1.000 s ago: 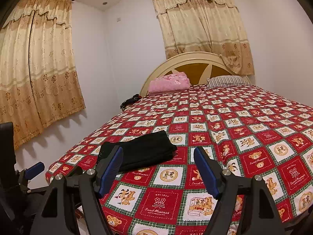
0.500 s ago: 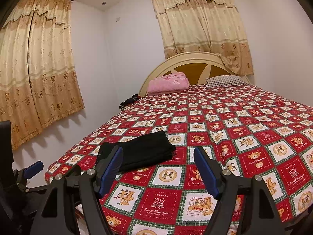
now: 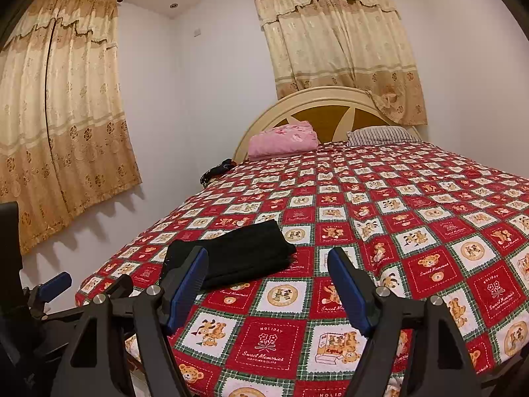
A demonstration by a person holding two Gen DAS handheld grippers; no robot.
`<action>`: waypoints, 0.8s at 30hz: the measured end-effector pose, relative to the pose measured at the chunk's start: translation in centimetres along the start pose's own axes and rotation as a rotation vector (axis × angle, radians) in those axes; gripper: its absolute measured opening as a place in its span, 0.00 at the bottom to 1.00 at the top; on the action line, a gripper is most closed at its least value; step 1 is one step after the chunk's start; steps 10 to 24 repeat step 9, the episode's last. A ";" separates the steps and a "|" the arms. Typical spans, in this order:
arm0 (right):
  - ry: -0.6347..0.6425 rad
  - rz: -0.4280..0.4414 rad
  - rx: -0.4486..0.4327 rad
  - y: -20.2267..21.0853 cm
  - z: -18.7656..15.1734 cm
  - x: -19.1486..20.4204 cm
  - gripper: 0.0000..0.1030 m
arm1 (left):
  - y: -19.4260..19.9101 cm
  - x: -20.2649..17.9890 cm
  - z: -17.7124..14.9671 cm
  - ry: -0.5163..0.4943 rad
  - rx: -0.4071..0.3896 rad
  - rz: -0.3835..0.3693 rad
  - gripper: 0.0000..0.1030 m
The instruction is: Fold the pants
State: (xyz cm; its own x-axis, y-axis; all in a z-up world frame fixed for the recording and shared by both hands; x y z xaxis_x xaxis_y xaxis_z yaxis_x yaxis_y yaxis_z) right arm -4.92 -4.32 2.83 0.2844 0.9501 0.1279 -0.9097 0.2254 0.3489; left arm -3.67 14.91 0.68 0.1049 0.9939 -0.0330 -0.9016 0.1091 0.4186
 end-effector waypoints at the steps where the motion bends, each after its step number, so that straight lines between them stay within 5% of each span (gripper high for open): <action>1: -0.001 -0.001 0.001 0.0 0.0 0.0 0.74 | 0.1 -0.1 0.1 -0.004 -0.013 -0.003 1.00; 24: -0.003 -0.007 0.006 -0.2 -0.2 0.1 0.74 | -0.2 -0.4 0.2 0.001 -0.005 -0.029 1.00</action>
Point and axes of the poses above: each gripper's, at about its wrist camera, not at the fingertips, and y roughly against the way its jaws point, x to its left, z to its top, the point moved 10 cm from there along -y, roughly the way its jaws point, and after that the axes turned 10 degrees about -z, right-handed, at the moved point
